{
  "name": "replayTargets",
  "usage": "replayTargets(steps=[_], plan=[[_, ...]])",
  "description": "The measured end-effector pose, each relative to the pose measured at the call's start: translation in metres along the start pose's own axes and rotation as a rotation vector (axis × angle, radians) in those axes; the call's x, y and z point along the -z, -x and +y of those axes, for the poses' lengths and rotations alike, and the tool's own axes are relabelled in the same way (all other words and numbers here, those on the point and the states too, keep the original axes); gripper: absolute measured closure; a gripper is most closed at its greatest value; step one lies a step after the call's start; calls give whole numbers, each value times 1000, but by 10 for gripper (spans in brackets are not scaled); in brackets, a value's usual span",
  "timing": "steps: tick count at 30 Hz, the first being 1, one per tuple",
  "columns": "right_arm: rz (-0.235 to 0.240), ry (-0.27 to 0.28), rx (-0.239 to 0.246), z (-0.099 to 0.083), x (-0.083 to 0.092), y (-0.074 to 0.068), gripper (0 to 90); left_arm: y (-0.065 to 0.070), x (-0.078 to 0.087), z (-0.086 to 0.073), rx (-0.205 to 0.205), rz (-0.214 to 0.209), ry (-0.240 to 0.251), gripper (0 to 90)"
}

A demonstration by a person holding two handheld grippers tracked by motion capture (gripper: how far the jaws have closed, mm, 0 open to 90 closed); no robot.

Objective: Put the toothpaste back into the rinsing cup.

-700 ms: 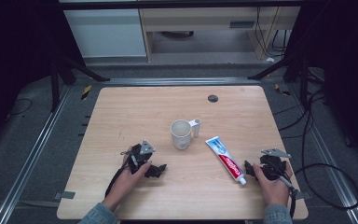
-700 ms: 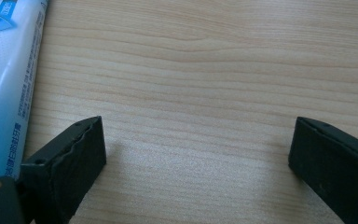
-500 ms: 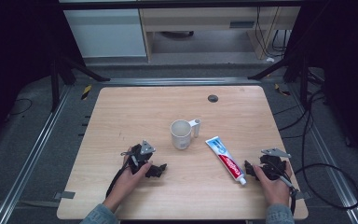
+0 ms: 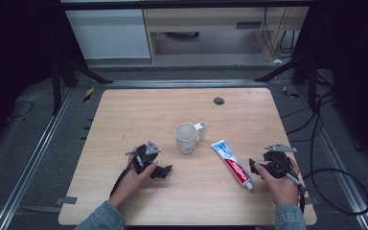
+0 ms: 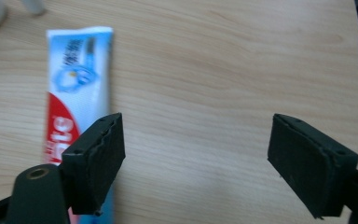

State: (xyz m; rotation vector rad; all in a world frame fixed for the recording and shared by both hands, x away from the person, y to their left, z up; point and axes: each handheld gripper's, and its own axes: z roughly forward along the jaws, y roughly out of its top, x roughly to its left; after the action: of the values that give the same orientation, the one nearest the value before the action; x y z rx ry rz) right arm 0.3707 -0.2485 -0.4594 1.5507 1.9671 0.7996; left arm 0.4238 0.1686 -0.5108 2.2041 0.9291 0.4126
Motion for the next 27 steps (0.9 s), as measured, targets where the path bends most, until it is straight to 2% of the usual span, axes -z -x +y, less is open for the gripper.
replayTargets(steps=[2, 3, 5, 6, 7, 11, 20, 27], plan=[[10, -18, 31, 11, 3, -10, 202, 0, 0, 1, -1, 2, -1, 0], [13, -36, 69, 21, 4, -19, 208, 0, 0, 1, -2, 2, -1, 0], [11, -48, 87, 26, 5, -23, 206, 0, 0, 1, -2, 1, -1, 0], [2, -64, 121, 37, 8, -32, 207, -1, -1, 1, -1, 0, -1, 0], [2, -64, 121, 37, 8, -32, 207, -1, -1, 1, -1, 0, -1, 0], [3, -114, 167, 61, 13, -50, 213, -1, -1, 1, -2, 0, -1, 0], [29, -159, 192, 83, 13, -59, 247, -1, -1, 0, -2, -1, 4, 0], [42, -195, 199, 86, 10, -62, 279, -1, -1, 0, 0, 0, 3, 0]])
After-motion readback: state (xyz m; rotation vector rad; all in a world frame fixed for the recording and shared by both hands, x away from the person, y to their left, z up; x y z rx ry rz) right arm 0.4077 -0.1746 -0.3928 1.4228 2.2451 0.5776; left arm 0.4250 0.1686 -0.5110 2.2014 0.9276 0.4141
